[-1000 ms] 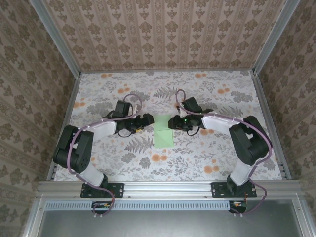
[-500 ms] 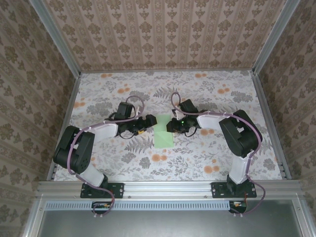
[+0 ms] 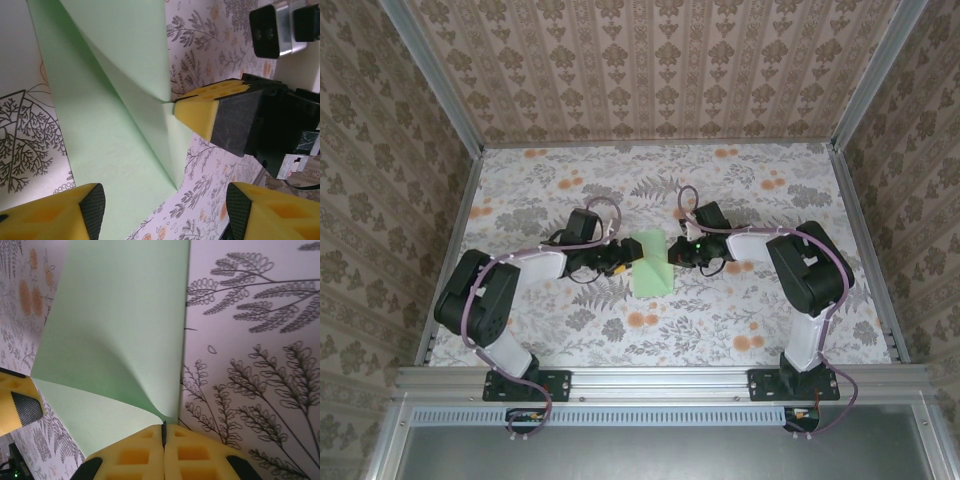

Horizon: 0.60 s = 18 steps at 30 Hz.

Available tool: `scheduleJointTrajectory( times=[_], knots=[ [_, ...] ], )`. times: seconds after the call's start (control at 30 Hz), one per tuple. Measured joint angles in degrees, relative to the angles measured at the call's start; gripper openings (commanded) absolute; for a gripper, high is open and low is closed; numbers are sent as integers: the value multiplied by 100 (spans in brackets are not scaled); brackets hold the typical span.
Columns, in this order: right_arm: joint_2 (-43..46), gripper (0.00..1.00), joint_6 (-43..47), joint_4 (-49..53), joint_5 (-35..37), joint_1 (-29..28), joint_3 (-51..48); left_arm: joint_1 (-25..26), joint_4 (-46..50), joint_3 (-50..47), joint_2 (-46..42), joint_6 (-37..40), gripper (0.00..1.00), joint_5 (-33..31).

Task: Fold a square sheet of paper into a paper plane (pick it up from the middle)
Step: Turn over the paper at the center of the table.

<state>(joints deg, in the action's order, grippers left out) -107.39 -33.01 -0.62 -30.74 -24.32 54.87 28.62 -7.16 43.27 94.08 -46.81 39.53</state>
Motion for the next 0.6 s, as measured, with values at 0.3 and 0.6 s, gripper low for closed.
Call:
scheduleJointTrajectory(
  times=[0.3,0.6],
  knots=[
    [9,8,-42,-105,-33,7,-4,136,-17,385,463,4,59,175],
    [9,9,-92,-162,-127,17,-4,289,-186,579,931,-125,48,227]
  ],
)
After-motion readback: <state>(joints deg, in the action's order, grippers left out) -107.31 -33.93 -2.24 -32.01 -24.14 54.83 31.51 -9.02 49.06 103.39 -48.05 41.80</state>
